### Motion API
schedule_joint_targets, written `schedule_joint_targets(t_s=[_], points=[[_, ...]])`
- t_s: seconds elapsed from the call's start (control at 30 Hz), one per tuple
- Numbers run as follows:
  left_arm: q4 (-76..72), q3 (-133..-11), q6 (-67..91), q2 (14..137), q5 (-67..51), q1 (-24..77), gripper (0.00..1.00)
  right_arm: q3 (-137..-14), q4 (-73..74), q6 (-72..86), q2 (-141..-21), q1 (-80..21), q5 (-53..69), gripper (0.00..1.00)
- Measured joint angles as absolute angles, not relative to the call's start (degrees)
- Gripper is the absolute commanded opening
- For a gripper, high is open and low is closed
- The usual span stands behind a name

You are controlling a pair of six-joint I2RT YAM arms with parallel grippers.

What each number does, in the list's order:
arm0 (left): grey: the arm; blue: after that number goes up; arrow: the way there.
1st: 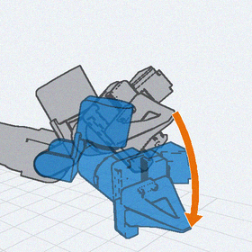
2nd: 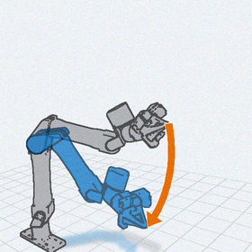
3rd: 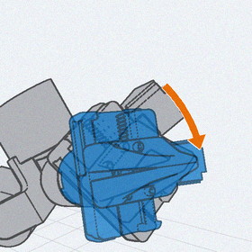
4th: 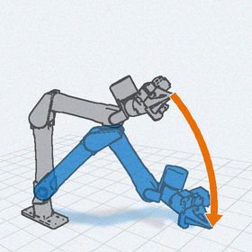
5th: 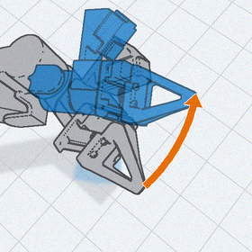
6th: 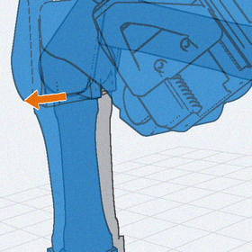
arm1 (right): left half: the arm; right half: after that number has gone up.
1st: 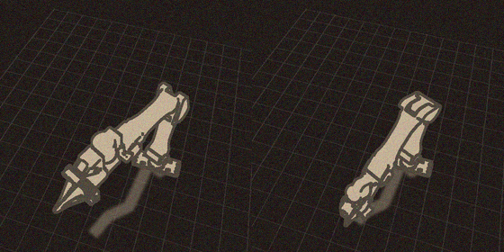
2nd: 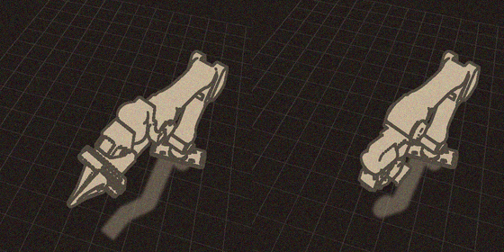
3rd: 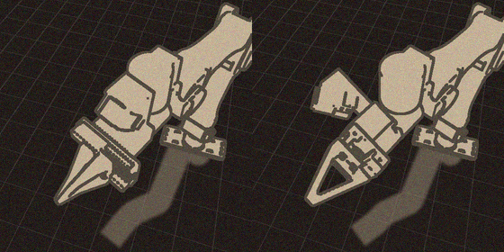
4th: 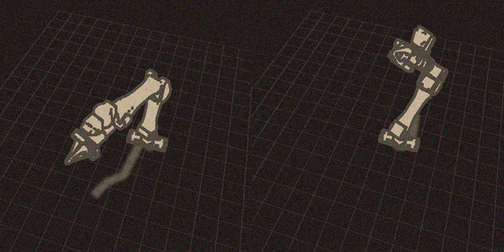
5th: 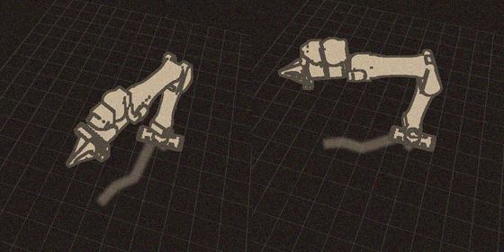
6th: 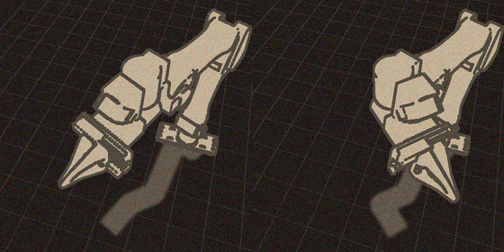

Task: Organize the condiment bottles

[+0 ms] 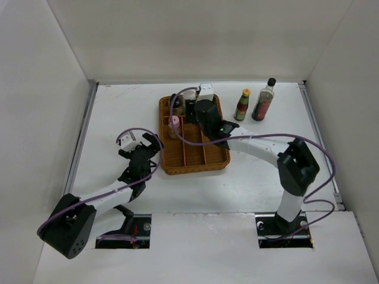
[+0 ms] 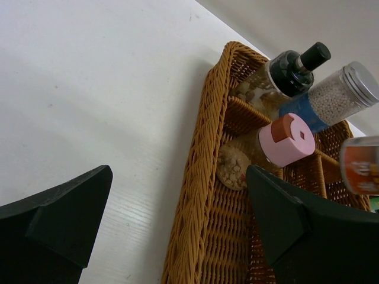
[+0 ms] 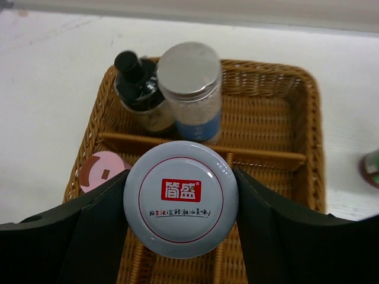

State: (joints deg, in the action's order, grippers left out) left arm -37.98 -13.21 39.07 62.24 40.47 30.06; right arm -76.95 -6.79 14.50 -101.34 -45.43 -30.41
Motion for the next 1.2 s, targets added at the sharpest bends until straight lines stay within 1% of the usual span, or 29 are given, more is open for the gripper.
schedule_joint_targets(t_s=[0.13, 0.37, 0.43, 0.57, 0.7, 0.87, 0.93, 1.0, 1.1, 1.2], points=[[-37.98, -13.21, 39.07, 62.24, 40.47, 30.0, 1.0, -80.31, -6.39, 13.87, -107.66, -45.78, -28.97, 0.54], [-37.98, -13.21, 39.11, 62.24, 40.45, 30.0, 1.0, -81.08, -6.39, 13.67, -114.13, -45.74, -28.88, 0.55], [-37.98, -13.21, 39.16, 62.24, 40.42, 30.0, 1.0, -81.08, -6.37, 13.69, -115.13, -45.74, -28.93, 0.6], [-37.98, -13.21, 39.24, 62.26, 40.4, 30.0, 1.0, -81.08, -6.35, 13.82, -115.7, -45.74, -28.93, 0.79], [-37.98, -13.21, 39.27, 62.33, 40.36, 29.89, 1.0, -82.04, -7.7, 14.17, -115.61, -45.71, -28.95, 0.86], [-37.98, -13.21, 39.29, 62.33, 40.32, 29.89, 1.0, -81.32, -7.68, 14.33, -111.18, -45.28, -28.73, 0.89], [-38.0, -13.21, 39.31, 62.33, 40.29, 29.89, 1.0, -80.05, -7.7, 14.2, -106.67, -44.71, -28.42, 0.89], [-37.98, -13.21, 39.33, 62.33, 40.29, 29.89, 1.0, -78.74, -7.86, 14.09, -101.32, -43.44, -28.05, 0.88], [-38.0, -13.21, 39.4, 62.33, 40.29, 29.91, 1.0, -77.93, -8.78, 13.41, -94.19, -38.83, -28.01, 0.81], [-37.98, -13.21, 39.42, 62.33, 40.27, 29.91, 1.0, -77.84, -9.61, 13.08, -90.8, -31.73, -29.19, 0.82]])
